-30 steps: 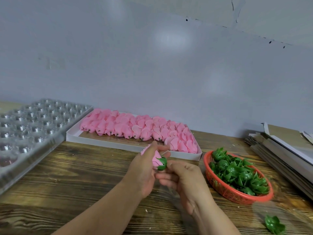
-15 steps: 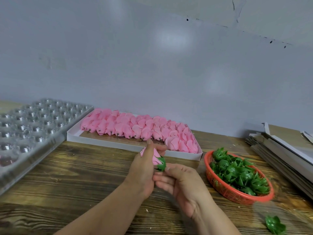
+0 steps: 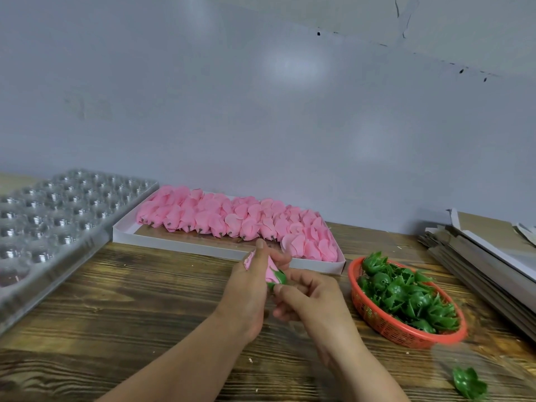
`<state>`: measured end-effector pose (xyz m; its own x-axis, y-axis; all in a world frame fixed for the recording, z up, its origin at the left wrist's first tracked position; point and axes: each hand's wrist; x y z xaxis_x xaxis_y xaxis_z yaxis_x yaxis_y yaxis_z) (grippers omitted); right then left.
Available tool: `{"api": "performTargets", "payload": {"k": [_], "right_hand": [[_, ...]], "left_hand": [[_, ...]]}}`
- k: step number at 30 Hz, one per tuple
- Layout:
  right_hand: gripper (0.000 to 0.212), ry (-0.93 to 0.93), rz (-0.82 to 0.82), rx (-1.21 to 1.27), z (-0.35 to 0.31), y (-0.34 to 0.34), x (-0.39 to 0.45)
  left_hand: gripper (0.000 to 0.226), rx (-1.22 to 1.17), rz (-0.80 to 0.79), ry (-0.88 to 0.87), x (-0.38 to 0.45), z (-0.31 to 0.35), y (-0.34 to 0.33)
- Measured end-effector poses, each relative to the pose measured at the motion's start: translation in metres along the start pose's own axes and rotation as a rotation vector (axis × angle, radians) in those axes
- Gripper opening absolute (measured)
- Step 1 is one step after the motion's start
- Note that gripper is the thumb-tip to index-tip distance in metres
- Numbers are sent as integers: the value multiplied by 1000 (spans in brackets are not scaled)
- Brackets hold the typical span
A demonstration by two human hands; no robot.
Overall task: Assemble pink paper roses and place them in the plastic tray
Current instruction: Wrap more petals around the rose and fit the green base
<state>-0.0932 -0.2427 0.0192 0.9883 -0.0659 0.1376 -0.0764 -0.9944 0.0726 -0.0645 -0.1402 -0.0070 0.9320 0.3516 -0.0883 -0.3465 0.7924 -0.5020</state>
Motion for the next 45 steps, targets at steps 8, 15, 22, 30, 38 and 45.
{"api": "performTargets", "payload": {"k": [8,15,22,30,38,45], "right_hand": [[13,-33,-30,-25,14,-3,5],[26,41,14,118,16,-2,7],[23,125,-24,12,14,-5,4],[32,-65,-106,206,14,3,8],[20,-46,-11,93,14,6,12],[15,110,105,79,13,1,8]], "left_hand": [[45,68,-4,-39,-1,1,-1],[49,114,1,-43,-3,5,-1],[43,192,-26,-107,-4,4,-1],[50,224,-71,-40,-3,7,1],[48,107,-94,63,-1,7,4],[47,54,-102,170,-6,4,-2]]}}
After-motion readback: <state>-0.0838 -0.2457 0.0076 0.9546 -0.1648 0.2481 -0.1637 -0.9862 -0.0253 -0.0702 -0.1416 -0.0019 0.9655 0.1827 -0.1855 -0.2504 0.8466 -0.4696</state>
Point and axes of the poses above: each hand's wrist, its own x-axis towards the middle knuckle, its own y-axis out of the back of the hand, z = x × y, and after that the axes turned 14 degrees about z, right-handed
